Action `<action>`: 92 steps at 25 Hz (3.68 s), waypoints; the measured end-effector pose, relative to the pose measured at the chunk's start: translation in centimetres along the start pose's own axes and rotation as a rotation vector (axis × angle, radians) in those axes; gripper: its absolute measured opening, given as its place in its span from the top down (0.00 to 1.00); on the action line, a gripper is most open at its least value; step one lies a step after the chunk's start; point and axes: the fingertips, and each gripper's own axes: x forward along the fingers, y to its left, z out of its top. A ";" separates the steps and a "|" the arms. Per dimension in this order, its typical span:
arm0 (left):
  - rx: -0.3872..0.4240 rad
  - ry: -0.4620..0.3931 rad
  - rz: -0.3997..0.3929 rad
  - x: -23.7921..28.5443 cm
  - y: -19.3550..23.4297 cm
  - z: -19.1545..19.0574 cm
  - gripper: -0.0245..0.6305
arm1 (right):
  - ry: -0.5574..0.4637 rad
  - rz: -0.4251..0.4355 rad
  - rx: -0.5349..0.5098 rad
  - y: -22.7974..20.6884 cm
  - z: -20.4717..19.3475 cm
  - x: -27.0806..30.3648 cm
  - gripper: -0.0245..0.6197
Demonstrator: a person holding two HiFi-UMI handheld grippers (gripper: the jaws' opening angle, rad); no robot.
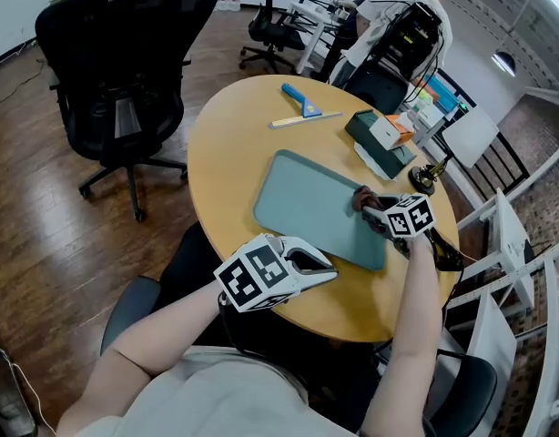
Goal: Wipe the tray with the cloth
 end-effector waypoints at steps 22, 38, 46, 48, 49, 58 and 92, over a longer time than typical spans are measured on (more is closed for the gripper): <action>-0.013 0.023 0.002 0.1 0.2 -0.1 0.96 | 0.000 0.106 -0.172 4.9 9.6 5.8 0.72; 0.008 0.013 0.014 0.1 0.3 0.1 0.96 | -0.100 0.171 -0.322 12.0 17.4 9.1 0.72; -0.005 0.016 0.007 0.0 0.1 0.1 0.96 | -0.111 0.153 -0.331 12.6 18.0 9.2 0.72; -0.005 0.017 0.005 0.1 -0.1 0.1 0.96 | -0.132 0.125 -0.327 12.2 18.2 8.5 0.73; -0.007 0.018 0.003 0.1 -0.1 0.1 0.96 | -0.156 0.113 -0.320 12.0 18.5 7.8 0.73; -0.015 0.019 0.000 -0.2 -0.1 -0.1 0.96 | -0.459 -0.004 -0.211 9.5 21.0 -3.9 0.73; -0.030 -0.023 0.027 1.0 1.5 0.9 0.96 | -0.068 -0.257 0.144 2.6 -10.6 -11.4 0.68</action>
